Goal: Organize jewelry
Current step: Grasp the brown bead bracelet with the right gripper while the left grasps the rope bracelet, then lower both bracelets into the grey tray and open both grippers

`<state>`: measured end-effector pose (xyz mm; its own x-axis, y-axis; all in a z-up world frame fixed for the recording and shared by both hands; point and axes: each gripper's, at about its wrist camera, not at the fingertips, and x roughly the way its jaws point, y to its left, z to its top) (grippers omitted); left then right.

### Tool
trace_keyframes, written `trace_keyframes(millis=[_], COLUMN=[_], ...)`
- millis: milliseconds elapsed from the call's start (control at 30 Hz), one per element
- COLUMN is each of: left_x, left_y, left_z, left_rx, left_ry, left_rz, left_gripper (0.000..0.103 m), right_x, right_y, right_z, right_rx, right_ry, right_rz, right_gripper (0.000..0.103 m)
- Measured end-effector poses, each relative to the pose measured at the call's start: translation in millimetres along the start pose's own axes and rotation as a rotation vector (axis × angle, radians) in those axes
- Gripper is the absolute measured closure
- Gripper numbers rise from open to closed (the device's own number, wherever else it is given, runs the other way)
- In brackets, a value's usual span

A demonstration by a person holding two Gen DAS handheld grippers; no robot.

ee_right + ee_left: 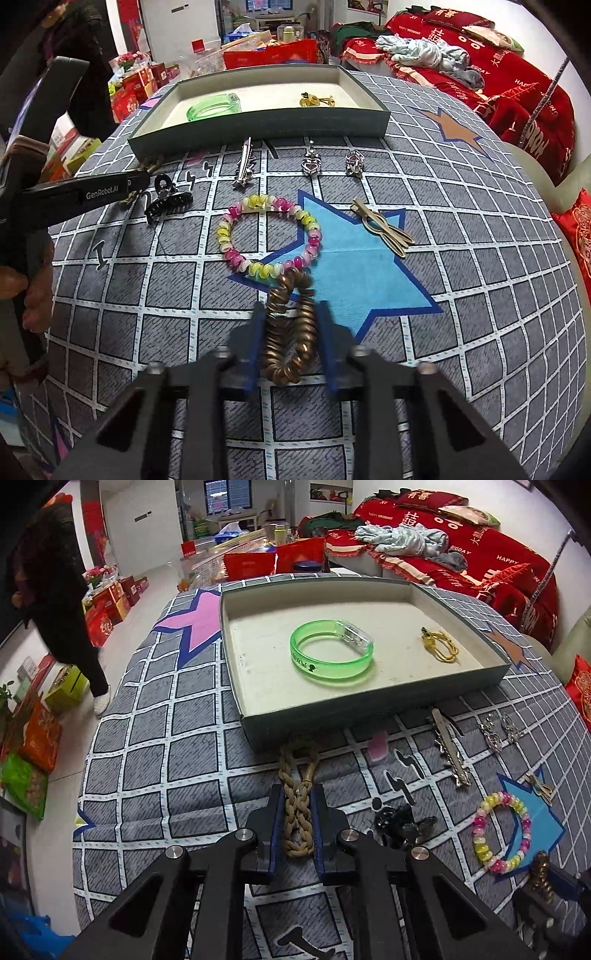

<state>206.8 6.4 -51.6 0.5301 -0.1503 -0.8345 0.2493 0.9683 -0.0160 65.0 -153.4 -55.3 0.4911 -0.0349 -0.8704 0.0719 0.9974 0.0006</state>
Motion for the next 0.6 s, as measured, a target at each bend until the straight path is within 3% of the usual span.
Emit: trace_keyframes(millis=[267,600], left_x=[-15.0,-38.3], left_y=[18.4,15.9], left_z=[-9.2,-3.6], left_rx=[-0.077,-0.056], left_ry=[0.011,-0.026], left_rz=[-0.096,-0.119], left_gripper=[0.071,0.071], right_x=[-5.1,-18.3], right_y=[-23.2,-59.0], right_z=[-1.3,11.2], right_rx=[0.096,0.207], right_ry=[-0.022,-0.058], right_rz=[0.118,0.209], right_gripper=[0.078,0.078])
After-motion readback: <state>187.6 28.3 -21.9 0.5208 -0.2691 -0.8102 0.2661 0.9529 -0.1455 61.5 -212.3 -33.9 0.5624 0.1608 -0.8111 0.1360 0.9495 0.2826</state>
